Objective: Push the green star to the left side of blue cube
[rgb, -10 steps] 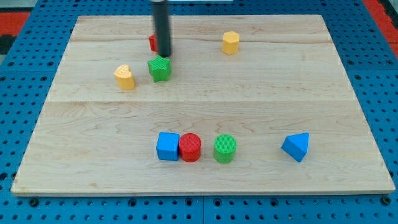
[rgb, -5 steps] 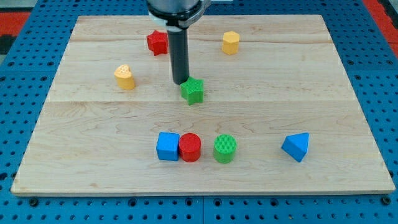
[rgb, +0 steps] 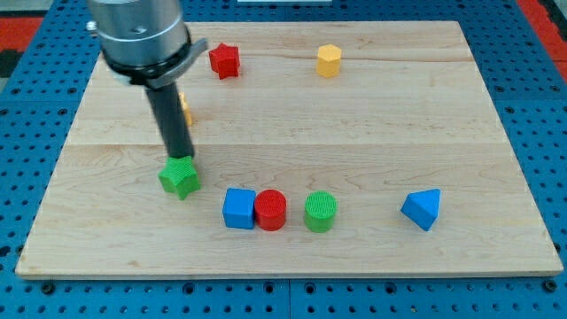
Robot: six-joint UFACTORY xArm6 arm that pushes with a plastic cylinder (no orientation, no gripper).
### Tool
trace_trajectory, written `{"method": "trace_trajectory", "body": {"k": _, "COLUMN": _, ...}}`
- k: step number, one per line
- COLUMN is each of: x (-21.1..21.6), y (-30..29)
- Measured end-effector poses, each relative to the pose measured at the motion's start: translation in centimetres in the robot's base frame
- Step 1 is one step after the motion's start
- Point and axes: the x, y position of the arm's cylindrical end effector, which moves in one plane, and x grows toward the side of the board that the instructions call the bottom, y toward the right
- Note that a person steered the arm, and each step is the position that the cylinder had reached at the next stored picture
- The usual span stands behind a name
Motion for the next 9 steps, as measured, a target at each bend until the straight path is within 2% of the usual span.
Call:
{"method": "trace_trajectory", "body": {"k": 1, "x": 0.0, "y": -2.9}}
{"method": "trace_trajectory", "body": {"k": 3, "x": -0.6, "y": -1.2}}
{"method": "trace_trajectory", "body": {"k": 6, "x": 3.9, "y": 0.7}}
{"method": "trace_trajectory", "body": {"k": 8, "x": 4.2, "y": 1.1}}
{"method": "trace_trajectory", "body": {"k": 9, "x": 2.5, "y": 2.8}}
